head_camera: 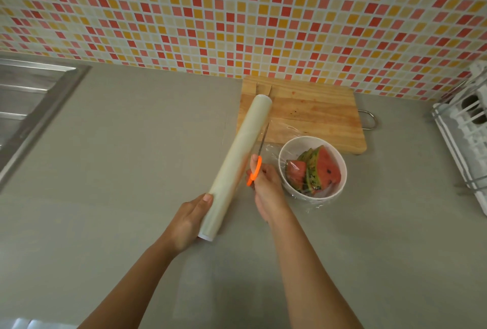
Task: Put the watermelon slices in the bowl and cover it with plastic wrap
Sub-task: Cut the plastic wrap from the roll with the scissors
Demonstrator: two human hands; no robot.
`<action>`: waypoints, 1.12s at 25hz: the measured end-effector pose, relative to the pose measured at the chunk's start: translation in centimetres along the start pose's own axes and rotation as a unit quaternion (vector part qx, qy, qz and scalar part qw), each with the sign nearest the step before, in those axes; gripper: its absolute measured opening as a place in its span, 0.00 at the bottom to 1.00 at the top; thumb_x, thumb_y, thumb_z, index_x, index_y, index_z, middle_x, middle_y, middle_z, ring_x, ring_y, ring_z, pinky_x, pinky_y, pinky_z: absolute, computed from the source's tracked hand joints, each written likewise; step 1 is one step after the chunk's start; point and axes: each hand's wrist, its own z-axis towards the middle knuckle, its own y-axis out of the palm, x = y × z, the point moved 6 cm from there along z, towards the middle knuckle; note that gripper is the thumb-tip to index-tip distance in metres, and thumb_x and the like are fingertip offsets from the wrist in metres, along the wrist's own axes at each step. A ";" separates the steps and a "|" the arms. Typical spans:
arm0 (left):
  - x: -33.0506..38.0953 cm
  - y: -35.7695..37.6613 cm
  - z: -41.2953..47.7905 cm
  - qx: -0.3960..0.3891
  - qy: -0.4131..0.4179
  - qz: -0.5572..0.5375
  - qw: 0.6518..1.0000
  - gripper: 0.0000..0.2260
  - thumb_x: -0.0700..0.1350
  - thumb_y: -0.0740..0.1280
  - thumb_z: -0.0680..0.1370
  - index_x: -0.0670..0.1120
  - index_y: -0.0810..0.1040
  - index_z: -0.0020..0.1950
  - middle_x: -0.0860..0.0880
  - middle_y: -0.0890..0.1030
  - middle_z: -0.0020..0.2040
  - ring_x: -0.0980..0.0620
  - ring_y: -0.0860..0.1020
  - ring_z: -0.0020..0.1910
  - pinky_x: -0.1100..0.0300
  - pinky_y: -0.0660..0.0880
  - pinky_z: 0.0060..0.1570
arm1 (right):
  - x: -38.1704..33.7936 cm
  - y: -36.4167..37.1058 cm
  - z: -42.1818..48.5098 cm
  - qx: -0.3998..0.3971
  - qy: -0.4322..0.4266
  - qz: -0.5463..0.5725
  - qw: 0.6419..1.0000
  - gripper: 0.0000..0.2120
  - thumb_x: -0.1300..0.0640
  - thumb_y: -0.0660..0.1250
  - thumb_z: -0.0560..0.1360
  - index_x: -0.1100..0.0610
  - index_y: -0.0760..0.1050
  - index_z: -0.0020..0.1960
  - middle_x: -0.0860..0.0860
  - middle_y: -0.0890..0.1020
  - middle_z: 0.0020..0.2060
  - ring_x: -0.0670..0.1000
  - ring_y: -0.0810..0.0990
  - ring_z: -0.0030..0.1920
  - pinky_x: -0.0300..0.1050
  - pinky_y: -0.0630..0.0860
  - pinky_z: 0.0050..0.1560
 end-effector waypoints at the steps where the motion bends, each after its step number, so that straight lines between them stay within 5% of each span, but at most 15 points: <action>1: -0.1 -0.4 -0.1 0.001 0.002 0.005 1.000 0.18 0.60 0.56 0.75 0.51 0.81 0.46 0.55 0.82 0.36 0.58 0.78 0.37 0.67 0.73 0.37 | -0.4 0.3 0.2 -0.008 0.004 0.000 1.000 0.18 0.44 0.64 0.73 0.53 0.65 0.33 0.49 0.67 0.29 0.45 0.67 0.31 0.37 0.64 0.37; 8: 0.1 -1.9 0.0 -0.007 -0.012 0.018 1.000 0.17 0.60 0.56 0.75 0.54 0.81 0.41 0.58 0.81 0.32 0.61 0.78 0.31 0.67 0.73 0.31 | -2.3 1.5 1.7 -0.010 -0.021 -0.011 1.000 0.19 0.44 0.62 0.75 0.50 0.62 0.30 0.48 0.63 0.27 0.46 0.62 0.31 0.41 0.58 0.38; 19: -0.1 -4.9 -0.8 -0.021 -0.014 0.035 0.999 0.21 0.68 0.58 0.68 0.53 0.80 0.39 0.55 0.77 0.34 0.56 0.75 0.34 0.64 0.72 0.34 | -3.5 2.8 3.6 0.019 0.020 0.041 0.999 0.11 0.45 0.64 0.75 0.50 0.72 0.38 0.44 0.68 0.27 0.43 0.66 0.29 0.34 0.63 0.32; 23: 0.1 -5.6 -1.4 -0.032 -0.016 0.059 0.998 0.19 0.68 0.57 0.69 0.56 0.79 0.37 0.53 0.75 0.34 0.55 0.74 0.33 0.61 0.72 0.34 | -3.5 2.9 3.9 0.013 0.013 0.018 1.000 0.14 0.45 0.63 0.75 0.51 0.67 0.35 0.48 0.64 0.28 0.44 0.63 0.30 0.37 0.60 0.33; 28: 0.3 -6.7 -2.1 -0.025 -0.025 0.061 0.998 0.20 0.68 0.57 0.69 0.54 0.78 0.36 0.48 0.74 0.36 0.53 0.74 0.34 0.56 0.70 0.37 | -3.4 3.2 4.4 0.015 0.015 0.008 1.000 0.21 0.48 0.63 0.76 0.68 0.76 0.46 0.48 0.68 0.31 0.45 0.62 0.32 0.40 0.61 0.35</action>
